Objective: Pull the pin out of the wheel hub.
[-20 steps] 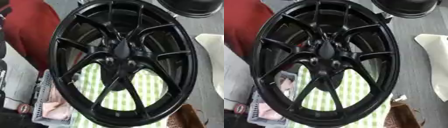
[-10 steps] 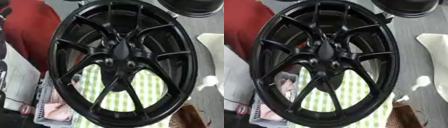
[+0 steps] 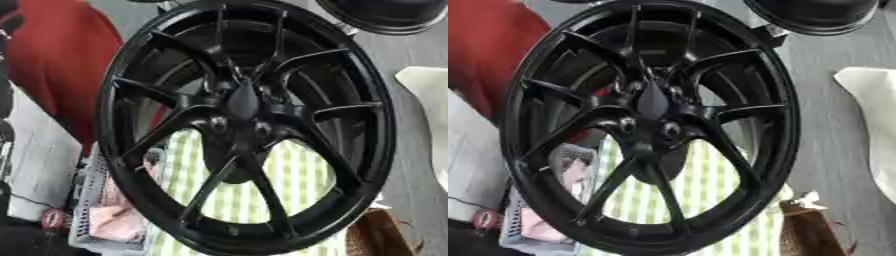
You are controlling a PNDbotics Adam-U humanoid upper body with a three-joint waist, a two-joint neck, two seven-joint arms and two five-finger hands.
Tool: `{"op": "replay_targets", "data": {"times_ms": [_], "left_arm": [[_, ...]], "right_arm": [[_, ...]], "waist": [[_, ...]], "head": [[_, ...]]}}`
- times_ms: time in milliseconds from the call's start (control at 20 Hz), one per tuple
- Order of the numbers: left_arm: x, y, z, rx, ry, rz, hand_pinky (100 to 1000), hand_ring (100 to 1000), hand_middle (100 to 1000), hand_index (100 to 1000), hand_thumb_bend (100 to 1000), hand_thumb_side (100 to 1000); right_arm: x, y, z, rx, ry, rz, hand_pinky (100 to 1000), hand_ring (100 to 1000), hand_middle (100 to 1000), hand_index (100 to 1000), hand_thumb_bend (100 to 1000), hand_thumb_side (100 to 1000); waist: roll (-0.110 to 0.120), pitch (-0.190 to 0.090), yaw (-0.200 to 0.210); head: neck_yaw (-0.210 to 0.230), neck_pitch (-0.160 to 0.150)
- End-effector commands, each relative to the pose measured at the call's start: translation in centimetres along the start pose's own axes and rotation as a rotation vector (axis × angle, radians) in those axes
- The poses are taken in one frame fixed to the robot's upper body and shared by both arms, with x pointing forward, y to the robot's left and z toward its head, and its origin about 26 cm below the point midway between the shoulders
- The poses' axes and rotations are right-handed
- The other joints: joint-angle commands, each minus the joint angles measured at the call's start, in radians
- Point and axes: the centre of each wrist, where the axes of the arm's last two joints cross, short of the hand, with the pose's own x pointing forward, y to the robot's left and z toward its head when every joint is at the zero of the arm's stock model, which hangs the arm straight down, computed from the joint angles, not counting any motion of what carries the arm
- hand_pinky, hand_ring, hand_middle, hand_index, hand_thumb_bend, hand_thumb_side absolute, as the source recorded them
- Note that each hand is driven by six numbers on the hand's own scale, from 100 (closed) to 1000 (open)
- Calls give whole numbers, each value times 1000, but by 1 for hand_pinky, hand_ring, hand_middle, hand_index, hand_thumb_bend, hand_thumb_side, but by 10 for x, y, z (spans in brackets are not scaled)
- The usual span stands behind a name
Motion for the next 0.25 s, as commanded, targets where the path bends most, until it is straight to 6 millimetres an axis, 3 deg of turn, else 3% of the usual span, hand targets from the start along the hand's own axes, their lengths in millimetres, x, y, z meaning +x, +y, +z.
{"op": "replay_targets", "data": {"times_ms": [50, 250], "left_arm": [[10, -2, -4, -19, -37, 0, 862, 774, 585, 757, 155, 529], [11, -3, -4, -26, -39, 2, 862, 773, 585, 756, 155, 527]], "right_arm": [[21, 6, -2, 3, -116, -96, 738, 627, 609, 694, 153, 463], [30, 16, -3, 46, -180, -182, 740, 622, 605, 692, 174, 452]], "waist": [[3, -19, 3], [3, -21, 5]], "head": [[-3, -18], [-5, -22]]}}
